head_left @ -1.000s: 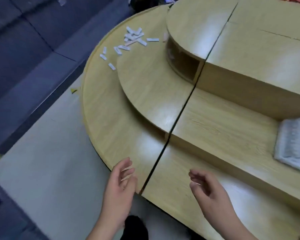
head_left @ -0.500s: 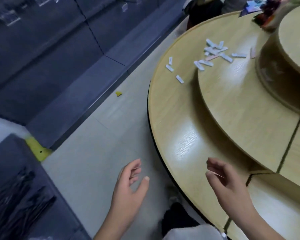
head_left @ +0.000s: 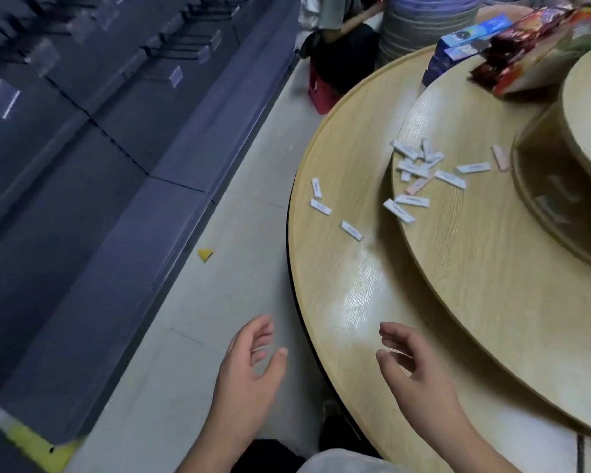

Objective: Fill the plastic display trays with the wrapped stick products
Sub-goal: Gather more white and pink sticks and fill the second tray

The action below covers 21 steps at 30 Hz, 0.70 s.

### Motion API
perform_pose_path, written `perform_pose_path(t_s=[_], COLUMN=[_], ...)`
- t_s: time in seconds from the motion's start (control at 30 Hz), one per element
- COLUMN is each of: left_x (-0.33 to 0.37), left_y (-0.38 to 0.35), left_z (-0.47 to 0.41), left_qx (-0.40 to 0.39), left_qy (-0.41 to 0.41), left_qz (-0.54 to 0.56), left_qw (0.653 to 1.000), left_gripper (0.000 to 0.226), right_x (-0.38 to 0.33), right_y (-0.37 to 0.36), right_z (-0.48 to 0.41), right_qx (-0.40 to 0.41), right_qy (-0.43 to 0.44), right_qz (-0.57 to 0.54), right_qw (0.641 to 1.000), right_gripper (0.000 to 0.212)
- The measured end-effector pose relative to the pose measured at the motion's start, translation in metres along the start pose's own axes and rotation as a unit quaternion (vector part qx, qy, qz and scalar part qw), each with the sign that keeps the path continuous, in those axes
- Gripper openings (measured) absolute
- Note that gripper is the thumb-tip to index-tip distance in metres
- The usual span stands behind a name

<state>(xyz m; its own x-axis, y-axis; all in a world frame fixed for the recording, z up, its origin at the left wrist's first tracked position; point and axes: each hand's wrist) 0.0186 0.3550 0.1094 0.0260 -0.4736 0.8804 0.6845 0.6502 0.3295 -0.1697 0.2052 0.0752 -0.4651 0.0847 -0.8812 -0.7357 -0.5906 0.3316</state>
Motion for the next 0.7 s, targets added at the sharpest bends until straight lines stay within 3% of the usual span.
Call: perform_pose_path(t_s=[0.2, 0.4, 0.53, 0.7], left_x=[0.026, 0.053, 0.081, 0.104], left_y=[0.029, 0.034, 0.012, -0.044], left_z=[-0.14, -0.301, -0.385, -0.464], left_qx=[-0.097, -0.226, -0.324, -0.413], left_qy=[-0.022, -0.106, -0.154, -0.232], left_qz=[-0.042, -0.127, -0.203, -0.305], left_qw=[0.994, 0.96, 0.911, 0.826], left_gripper=[0.046, 0.049, 0.049, 0.053], right_x=[-0.03, -0.044, -0.043, -0.032], right_y=[-0.048, -0.103, -0.122, -0.13], right_z=[-0.077, -0.156, -0.198, -0.242], right_qx=[0.095, 0.211, 0.276, 0.304], right_qy=[-0.038, -0.095, -0.148, -0.195], right_qz=[-0.007, -0.003, 0.012, 0.095], right_qw=[0.995, 0.973, 0.95, 0.928], right_gripper=[0.035, 0.039, 0.036, 0.036])
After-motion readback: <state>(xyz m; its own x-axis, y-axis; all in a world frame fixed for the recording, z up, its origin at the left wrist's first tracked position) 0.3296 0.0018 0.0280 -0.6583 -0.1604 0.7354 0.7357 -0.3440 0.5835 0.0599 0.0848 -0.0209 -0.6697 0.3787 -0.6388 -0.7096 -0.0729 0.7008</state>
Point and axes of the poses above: each hand's wrist, its own z-axis away from the middle knuckle, its own y-axis out of the back of the hand, x = y × z, and after that the axes turned 3 degrees about z, right-handed
